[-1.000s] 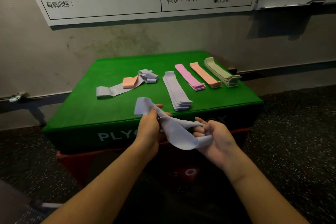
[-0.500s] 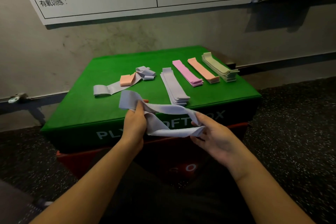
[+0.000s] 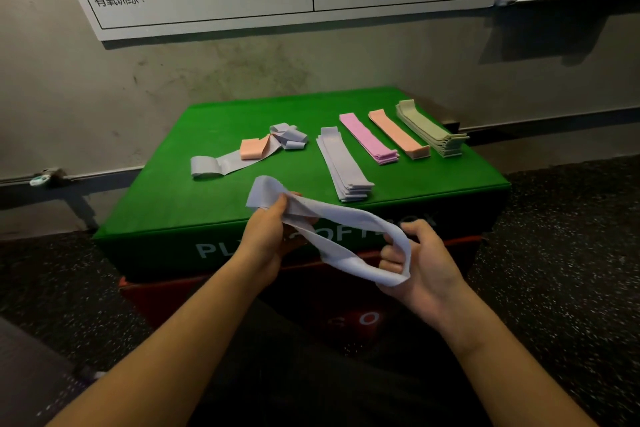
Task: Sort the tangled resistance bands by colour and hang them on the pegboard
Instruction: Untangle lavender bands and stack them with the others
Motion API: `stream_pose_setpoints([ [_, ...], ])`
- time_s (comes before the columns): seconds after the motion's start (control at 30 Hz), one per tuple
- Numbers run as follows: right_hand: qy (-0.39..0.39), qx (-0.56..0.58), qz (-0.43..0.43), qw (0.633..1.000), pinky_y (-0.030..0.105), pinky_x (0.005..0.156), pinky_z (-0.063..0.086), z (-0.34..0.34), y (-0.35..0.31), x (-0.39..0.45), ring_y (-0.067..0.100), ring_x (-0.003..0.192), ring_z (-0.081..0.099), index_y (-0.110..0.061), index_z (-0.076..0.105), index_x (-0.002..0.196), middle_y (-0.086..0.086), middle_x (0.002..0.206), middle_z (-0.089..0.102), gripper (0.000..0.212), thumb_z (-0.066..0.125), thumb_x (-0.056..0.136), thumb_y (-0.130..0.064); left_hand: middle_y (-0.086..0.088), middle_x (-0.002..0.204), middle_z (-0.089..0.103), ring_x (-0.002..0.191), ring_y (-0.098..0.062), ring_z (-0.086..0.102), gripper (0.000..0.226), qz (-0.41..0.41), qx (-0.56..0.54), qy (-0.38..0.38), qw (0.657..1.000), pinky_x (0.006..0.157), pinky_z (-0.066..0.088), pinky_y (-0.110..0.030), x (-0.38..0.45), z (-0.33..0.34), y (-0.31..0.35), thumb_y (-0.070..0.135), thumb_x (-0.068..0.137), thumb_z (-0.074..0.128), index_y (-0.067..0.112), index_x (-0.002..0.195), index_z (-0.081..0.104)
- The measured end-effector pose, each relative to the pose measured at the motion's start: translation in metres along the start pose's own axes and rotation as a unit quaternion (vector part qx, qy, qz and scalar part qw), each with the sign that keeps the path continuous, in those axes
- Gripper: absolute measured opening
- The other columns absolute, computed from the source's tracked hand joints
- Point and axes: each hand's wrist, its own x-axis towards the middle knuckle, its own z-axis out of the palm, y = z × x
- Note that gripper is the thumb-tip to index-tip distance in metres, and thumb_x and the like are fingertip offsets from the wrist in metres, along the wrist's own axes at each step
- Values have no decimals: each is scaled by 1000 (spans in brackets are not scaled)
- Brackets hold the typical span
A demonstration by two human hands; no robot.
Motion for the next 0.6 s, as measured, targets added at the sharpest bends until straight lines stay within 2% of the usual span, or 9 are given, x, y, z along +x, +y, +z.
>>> stream_pose_setpoints([
  [0.03, 20, -68, -22, 997, 24, 49, 24, -1, 2, 0, 11, 52, 34, -15, 53, 84, -2, 64, 37, 10, 57, 88, -23, -12, 103, 66, 91, -29, 63, 28, 9, 0, 0, 1000, 74, 53, -39, 0, 0, 1, 28, 105, 44, 6, 116, 57],
  [0.1, 69, -221, -77, 970, 28, 51, 42, -1, 6, -1, 14, 65, 56, -17, 51, 107, 3, 81, 58, 23, 66, 89, -16, -9, 100, 68, 89, -25, 62, 26, 26, 9, 4, 1000, 70, 49, -34, 1, 0, 3, 27, 106, 41, 9, 111, 59],
  [0.13, 86, -278, -101, 952, 29, 55, 46, -1, 7, 0, 13, 68, 61, -18, 50, 110, 5, 85, 64, 27, 67, 89, -12, -9, 101, 69, 93, -25, 62, 26, 36, 17, 9, 999, 73, 49, -34, 2, -1, 5, 28, 106, 40, 11, 108, 61],
  [0.2, 79, -365, -121, 920, 31, 64, 51, -1, 7, -1, 13, 74, 64, -17, 59, 106, 7, 90, 67, 16, 66, 92, -17, -10, 106, 68, 103, -27, 61, 27, 53, 27, 16, 998, 86, 50, -39, 3, -1, 8, 30, 106, 41, 14, 104, 62],
  [0.23, 70, -377, -117, 916, 33, 71, 54, -2, 6, -2, 15, 80, 65, -16, 65, 103, 8, 93, 69, 11, 65, 94, -21, -10, 106, 66, 107, -29, 60, 26, 61, 26, 21, 998, 94, 49, -43, 5, -1, 10, 30, 105, 42, 16, 101, 62],
  [0.3, 57, -328, -100, 938, 36, 83, 56, -7, 1, -2, 15, 88, 67, -15, 72, 100, 5, 92, 73, 12, 64, 95, -22, -8, 104, 63, 111, -29, 57, 23, 66, 20, 31, 997, 106, 43, -49, 7, -3, 16, 29, 105, 43, 17, 97, 60],
  [0.33, 50, -292, -94, 950, 35, 84, 56, -8, -1, -3, 15, 89, 68, -13, 73, 99, 4, 91, 73, 12, 64, 94, -19, -7, 106, 62, 113, -29, 56, 21, 61, 15, 32, 997, 108, 41, -51, 9, -4, 18, 30, 105, 43, 17, 98, 59],
  [0.47, -29, -87, -71, 993, 29, 73, 60, -6, -11, -3, 15, 79, 71, -6, 69, 103, 7, 85, 73, 22, 65, 81, -9, -13, 115, 61, 116, -36, 57, 18, 39, 0, 48, 998, 105, 43, -56, 13, -4, 20, 35, 104, 46, 20, 97, 52],
  [0.6, -67, 83, -50, 993, 36, 85, 58, -2, -16, -3, 20, 83, 74, -4, 64, 115, 13, 92, 73, 32, 56, 85, -8, -17, 112, 65, 107, -35, 63, 21, 30, -2, 44, 999, 101, 48, -53, 16, -4, 14, 33, 104, 47, 15, 100, 54],
])
